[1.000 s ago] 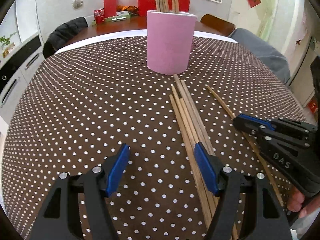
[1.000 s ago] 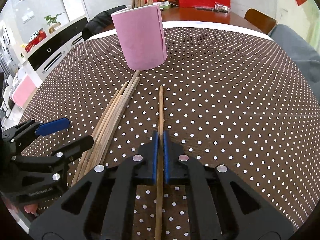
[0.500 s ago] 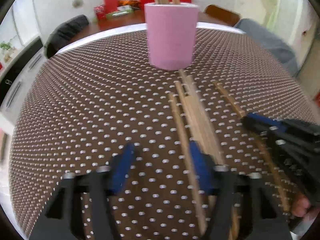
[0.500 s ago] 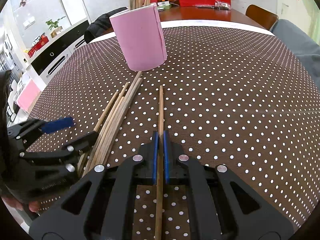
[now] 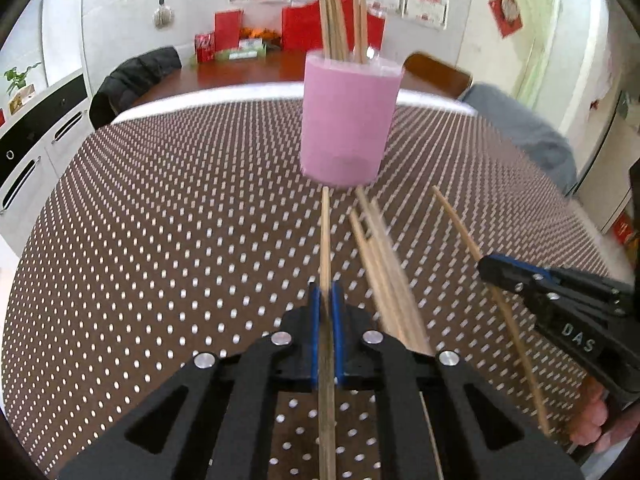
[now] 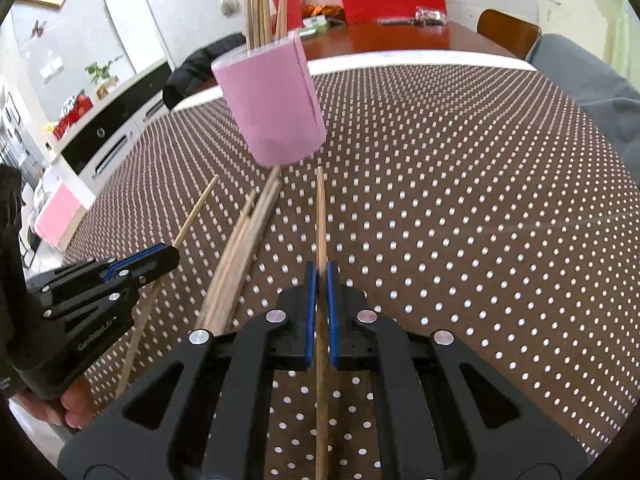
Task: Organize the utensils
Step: 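Lift the chopstick upright with the right gripper and lower it into the pink cup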
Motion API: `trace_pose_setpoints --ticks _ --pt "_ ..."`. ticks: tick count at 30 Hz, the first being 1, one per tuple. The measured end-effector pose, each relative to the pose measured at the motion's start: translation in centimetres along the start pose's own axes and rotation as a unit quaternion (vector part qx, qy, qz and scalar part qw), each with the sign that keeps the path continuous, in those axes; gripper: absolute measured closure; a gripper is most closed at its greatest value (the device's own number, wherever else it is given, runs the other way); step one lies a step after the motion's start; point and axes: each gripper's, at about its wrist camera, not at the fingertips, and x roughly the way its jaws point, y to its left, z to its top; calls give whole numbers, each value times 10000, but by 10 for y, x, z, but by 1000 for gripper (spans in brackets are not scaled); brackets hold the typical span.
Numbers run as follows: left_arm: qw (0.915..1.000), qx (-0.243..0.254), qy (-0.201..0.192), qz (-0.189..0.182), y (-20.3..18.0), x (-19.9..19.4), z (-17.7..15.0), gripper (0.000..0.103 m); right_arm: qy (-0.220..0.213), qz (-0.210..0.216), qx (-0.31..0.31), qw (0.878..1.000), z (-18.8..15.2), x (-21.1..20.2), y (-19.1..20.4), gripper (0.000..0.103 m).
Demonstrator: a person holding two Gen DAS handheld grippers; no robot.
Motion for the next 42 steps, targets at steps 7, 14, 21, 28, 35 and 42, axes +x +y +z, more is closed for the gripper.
trace_pose_setpoints --ticks 7,14,21,28,35,42 --pt "9965 -131 -799 -202 -2 -27 19 96 -439 -29 129 9989 17 -20 5 98" --pt "9898 -113 -1395 -250 -10 -46 35 96 -861 -25 169 9961 37 -38 12 98" --pt "9839 -111 -1776 -178 -14 -60 54 97 -1347 -50 60 9909 58 -58 23 98" --pt "9772 -231 -2102 -186 -13 -72 75 97 -1640 16 -78 9864 86 -68 33 98" --pt "9682 -296 -2475 -201 -13 -82 110 97 -2014 1 -189 9793 123 -79 44 98" --pt "9588 -252 -2825 -186 -17 -89 146 97 -2323 3 -200 9724 163 -80 51 98"
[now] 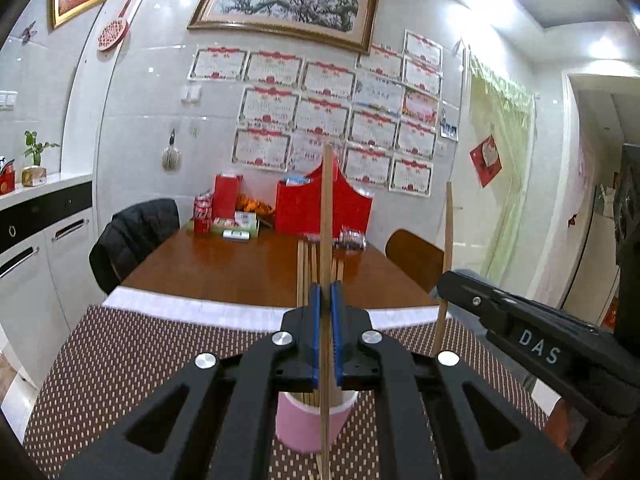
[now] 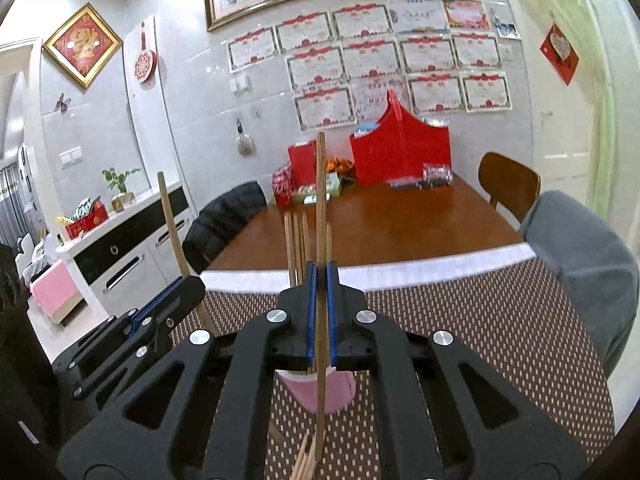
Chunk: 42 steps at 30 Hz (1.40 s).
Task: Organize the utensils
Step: 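Lift the chopstick upright with the right gripper and lower it into the pink cup, then open the right gripper to release the chopstick into the pink cup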
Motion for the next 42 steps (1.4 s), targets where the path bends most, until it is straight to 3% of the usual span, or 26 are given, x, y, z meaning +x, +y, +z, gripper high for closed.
trace_pose_setpoints --ticks 10,17,23,33,42 --pt "9996 -63 -289 19 7 29 33 97 -242 -61 -5 9997 38 34 0 98" --pt "9997 -2 -230 73 12 56 38 97 -276 -62 -35 9996 48 59 -5 98" --pt "9997 107 152 128 18 80 19 97 68 19 -62 10000 29 91 -8 98" --pt "9960 269 835 167 27 104 -24 97 1089 132 -80 9939 -22 120 -13 98" --pt "9938 292 1077 26 33 99 -31 96 1347 153 -48 9908 -33 111 -17 97"
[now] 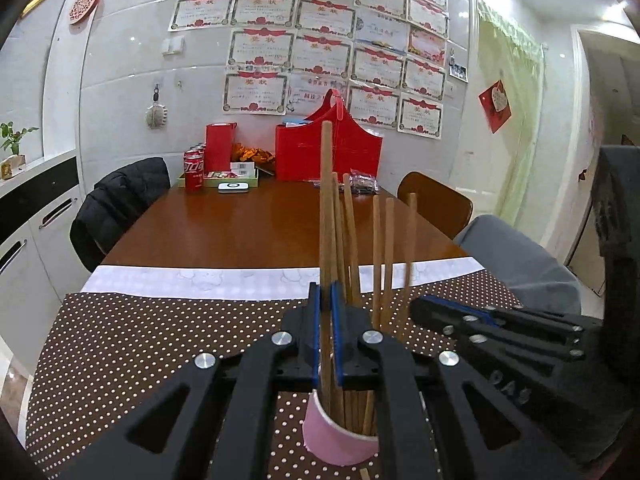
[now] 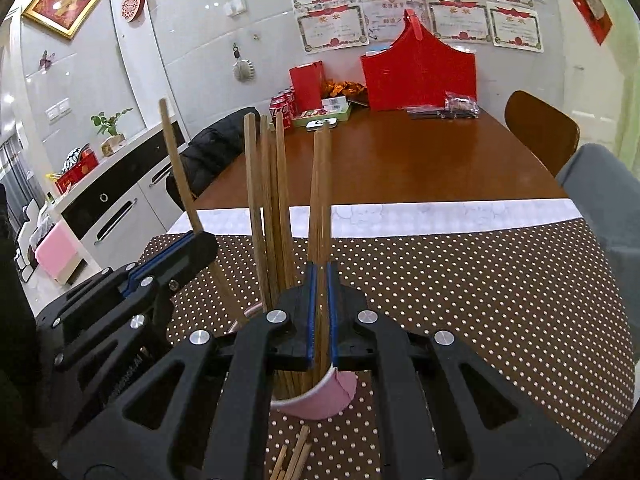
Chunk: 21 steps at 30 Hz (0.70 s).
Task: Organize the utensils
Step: 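Open the right gripper to release the chopstick into the pink cup, then move the right gripper back down to the chopsticks pile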
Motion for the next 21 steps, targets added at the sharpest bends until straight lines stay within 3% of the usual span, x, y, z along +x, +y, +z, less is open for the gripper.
trace_pose_setpoints --ticks 2,4,5,6,16,21 --pt "10000 10 8 22 1 -6 -1 96 -30 -60 20 10000 0 -7 -1 93" --pt "10000 24 11 38 1 -13 -2 92 -70 -130 10 9999 -2 -15 -1 76" --pt "10000 36 2 38 0 -17 -3 86 -123 -170 0 9998 -3 -21 -1 53" --pt "10000 60 -35 47 -1 -23 -4 79 -200 -198 -18 9996 -4 -27 1 46" --pt "9993 199 -306 73 -13 -80 -9 79 -474 -296 -191 9983 -16 -80 17 46" --pt "9990 237 -368 64 -20 -112 -19 79 -546 -290 -233 9978 -28 -106 26 40"
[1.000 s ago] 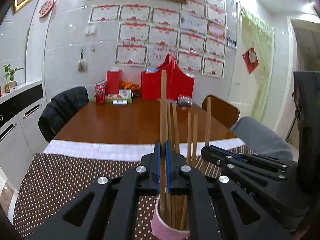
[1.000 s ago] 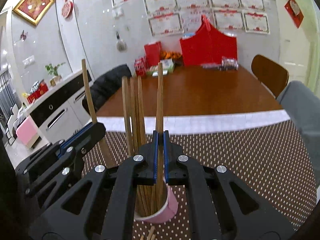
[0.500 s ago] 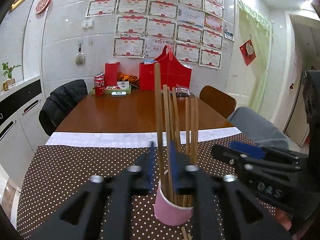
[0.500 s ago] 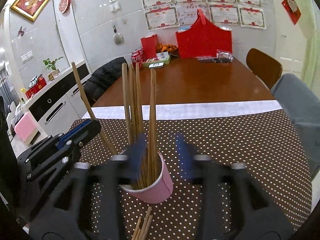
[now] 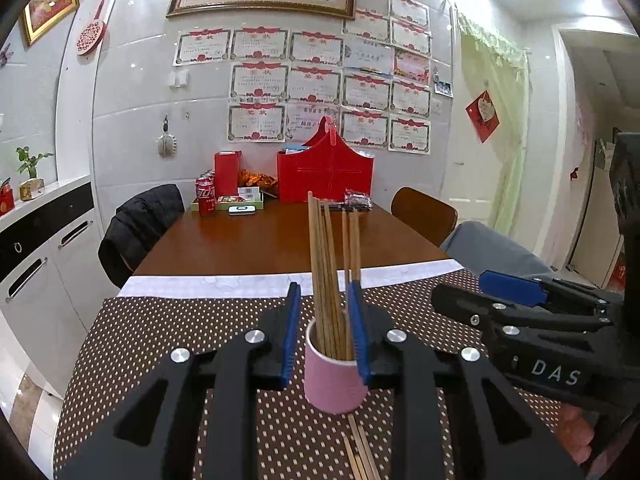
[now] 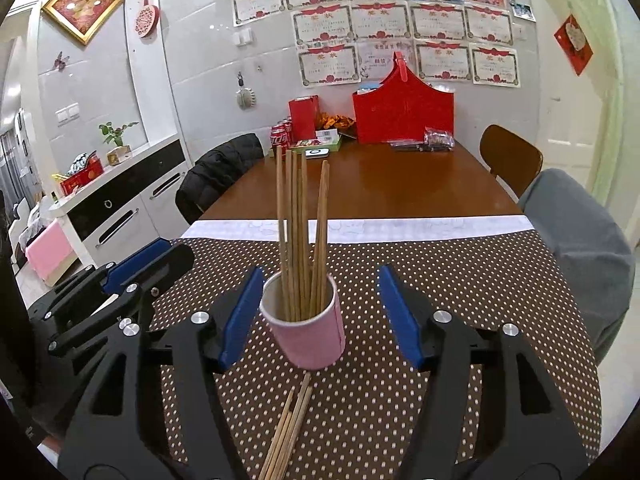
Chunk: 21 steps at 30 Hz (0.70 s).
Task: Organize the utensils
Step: 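Move the right gripper back down to the chopsticks pile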
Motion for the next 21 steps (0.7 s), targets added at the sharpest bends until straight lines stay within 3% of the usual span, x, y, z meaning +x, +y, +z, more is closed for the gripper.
trace_pose_setpoints --ticks 9,21 --pt "9999 -20 157 -23 -8 -39 -31 75 124 61 -14 9999 -27 -29 11 37" --pt "9975 -86 699 -6 -4 -44 -82 71 548 54 198 9983 -81 -28 13 32"
